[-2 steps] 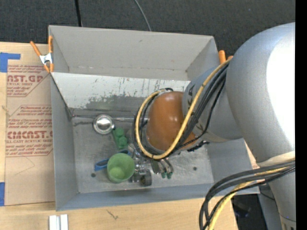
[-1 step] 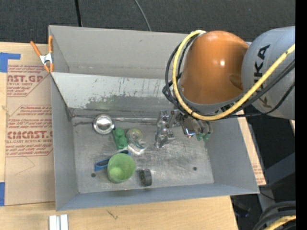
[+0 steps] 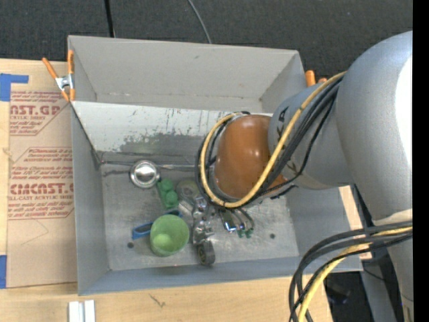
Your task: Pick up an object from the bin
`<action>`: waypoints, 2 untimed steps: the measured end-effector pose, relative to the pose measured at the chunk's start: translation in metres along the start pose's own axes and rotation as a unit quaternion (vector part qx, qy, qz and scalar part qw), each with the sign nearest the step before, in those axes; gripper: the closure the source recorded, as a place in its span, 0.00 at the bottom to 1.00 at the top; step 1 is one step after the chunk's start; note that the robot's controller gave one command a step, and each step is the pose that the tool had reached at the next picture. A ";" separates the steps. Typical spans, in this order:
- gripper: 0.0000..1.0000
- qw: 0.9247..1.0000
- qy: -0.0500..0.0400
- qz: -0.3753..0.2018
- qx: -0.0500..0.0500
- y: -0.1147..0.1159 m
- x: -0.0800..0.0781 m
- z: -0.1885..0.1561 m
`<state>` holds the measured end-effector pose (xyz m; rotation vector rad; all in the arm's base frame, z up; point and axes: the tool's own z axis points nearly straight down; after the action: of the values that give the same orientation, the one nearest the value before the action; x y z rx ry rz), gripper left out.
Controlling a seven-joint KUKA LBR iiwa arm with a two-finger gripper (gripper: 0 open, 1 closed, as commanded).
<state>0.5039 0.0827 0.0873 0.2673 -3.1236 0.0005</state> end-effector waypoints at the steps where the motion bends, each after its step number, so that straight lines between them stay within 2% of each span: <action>1: 0.00 1.000 -0.021 0.001 0.000 0.000 -0.011 -0.009; 2: 0.00 1.000 -0.007 -0.025 0.000 0.083 -0.009 0.015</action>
Offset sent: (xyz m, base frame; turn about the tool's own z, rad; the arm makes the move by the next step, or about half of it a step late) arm 0.0000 0.0000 0.0000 0.0000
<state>0.4989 0.1663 0.0726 0.3465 -3.1299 -0.0029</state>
